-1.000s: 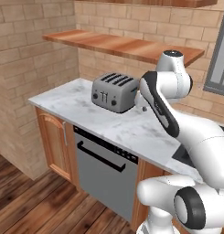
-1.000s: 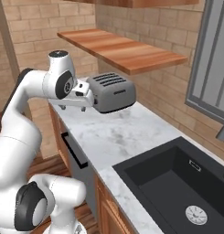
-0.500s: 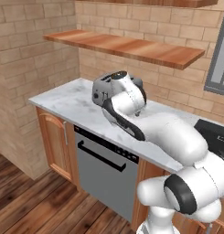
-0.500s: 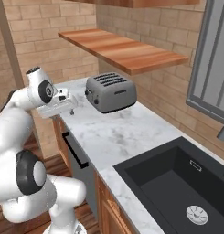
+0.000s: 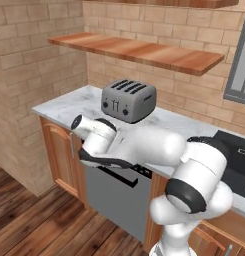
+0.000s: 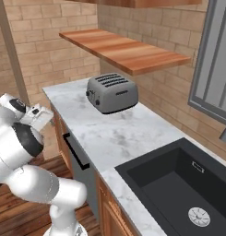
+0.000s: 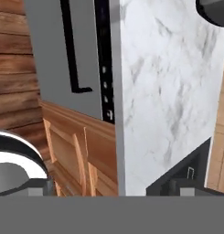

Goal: Open the dishwasher door and pull out the top rack.

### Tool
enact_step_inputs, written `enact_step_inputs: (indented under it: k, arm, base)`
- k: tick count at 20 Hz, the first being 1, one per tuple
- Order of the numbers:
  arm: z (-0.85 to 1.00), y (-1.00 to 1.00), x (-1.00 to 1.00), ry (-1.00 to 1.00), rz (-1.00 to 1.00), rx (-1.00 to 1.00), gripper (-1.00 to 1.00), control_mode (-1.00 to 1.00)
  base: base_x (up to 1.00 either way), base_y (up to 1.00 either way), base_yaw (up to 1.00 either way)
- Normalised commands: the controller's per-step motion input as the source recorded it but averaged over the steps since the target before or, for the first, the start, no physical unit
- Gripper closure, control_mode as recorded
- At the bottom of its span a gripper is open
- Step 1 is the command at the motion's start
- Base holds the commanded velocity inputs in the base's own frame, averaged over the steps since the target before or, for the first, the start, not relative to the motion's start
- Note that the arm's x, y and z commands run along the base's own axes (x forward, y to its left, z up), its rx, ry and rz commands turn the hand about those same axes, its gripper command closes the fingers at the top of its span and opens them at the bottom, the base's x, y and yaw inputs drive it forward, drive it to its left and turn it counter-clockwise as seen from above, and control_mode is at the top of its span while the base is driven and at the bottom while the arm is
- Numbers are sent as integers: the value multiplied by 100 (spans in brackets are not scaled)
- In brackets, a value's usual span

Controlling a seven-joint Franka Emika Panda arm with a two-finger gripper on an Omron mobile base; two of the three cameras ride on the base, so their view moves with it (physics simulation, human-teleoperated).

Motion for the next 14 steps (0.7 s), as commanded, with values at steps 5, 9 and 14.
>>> enact_step_inputs:
  k: [5,9,14]
  arm:
    - [-51,31,0,21,5,-27,-100,-100]
    - [-50,3,0,14,0,-21,-100,-100]
    - [-72,-32,0,11,0,-19,-100,-100]
  base:
    - [0,0,0]
    - [0,0,0]
    - [0,0,0]
